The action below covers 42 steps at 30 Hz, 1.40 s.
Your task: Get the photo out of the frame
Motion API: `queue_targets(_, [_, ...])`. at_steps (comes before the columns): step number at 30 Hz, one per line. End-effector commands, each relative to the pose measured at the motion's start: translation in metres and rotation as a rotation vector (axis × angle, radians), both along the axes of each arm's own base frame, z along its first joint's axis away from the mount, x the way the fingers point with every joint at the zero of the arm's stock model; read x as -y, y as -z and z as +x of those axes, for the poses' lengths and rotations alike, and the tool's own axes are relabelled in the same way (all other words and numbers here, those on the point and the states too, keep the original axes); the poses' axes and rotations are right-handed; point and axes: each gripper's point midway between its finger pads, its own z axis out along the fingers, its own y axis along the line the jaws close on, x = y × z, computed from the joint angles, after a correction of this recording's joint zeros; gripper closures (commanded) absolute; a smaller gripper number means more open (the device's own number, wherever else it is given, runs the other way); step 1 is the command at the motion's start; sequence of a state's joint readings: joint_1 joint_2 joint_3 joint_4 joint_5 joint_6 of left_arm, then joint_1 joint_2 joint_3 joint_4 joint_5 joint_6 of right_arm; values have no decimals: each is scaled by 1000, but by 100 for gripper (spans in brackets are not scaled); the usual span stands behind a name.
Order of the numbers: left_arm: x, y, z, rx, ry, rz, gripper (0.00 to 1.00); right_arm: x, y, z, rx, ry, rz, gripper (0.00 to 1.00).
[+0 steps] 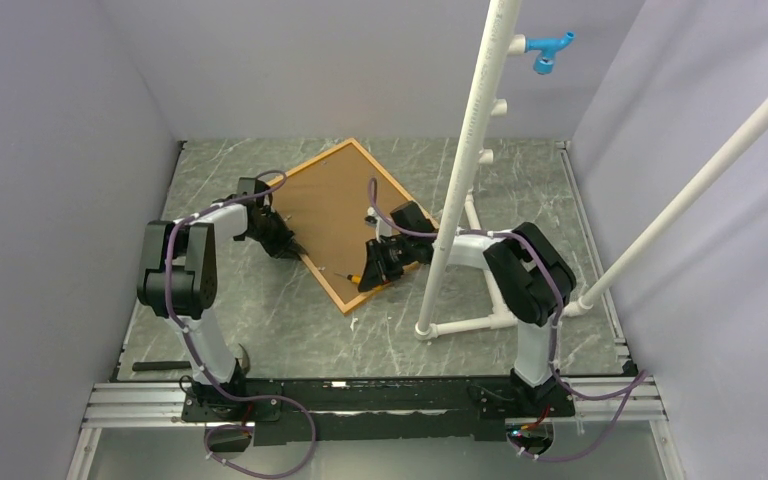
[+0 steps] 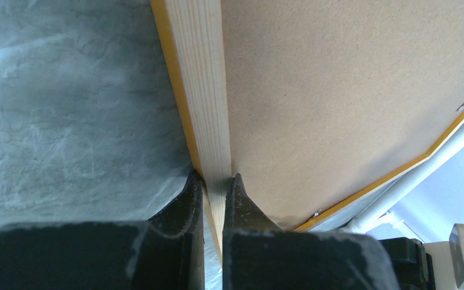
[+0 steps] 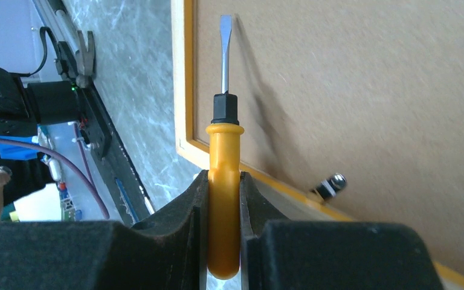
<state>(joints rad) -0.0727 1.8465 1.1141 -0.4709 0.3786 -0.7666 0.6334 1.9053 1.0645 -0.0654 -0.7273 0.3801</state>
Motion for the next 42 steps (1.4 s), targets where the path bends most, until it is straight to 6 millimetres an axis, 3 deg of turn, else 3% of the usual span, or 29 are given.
queue_targets(1, [10, 2, 12, 100, 99, -61, 100, -24, -8, 6, 20, -26, 41, 100])
queue_targets(6, [14, 13, 7, 65, 62, -124, 100, -34, -1, 8, 7, -40, 30, 100])
queue_targets(11, [10, 11, 11, 76, 33, -133, 100, -36, 5, 11, 0, -20, 5, 100])
queue_targets(25, [10, 11, 5, 70, 8, -141, 100, -38, 23, 47, -20, 182, -117, 100])
queue_targets(30, [8, 8, 8, 86, 10, -121, 100, -56, -11, 50, 19, 121, 17, 100])
queue_targets(35, [7, 6, 10, 101, 13, -114, 100, -53, -52, 65, 82, 116, 132, 100])
queue_targets(38, [5, 5, 11, 103, 17, -102, 100, -36, -68, 72, 83, 137, 193, 100])
queue_targets(42, [0, 4, 14, 108, 36, -62, 100, -3, -69, 78, 111, 180, 194, 100])
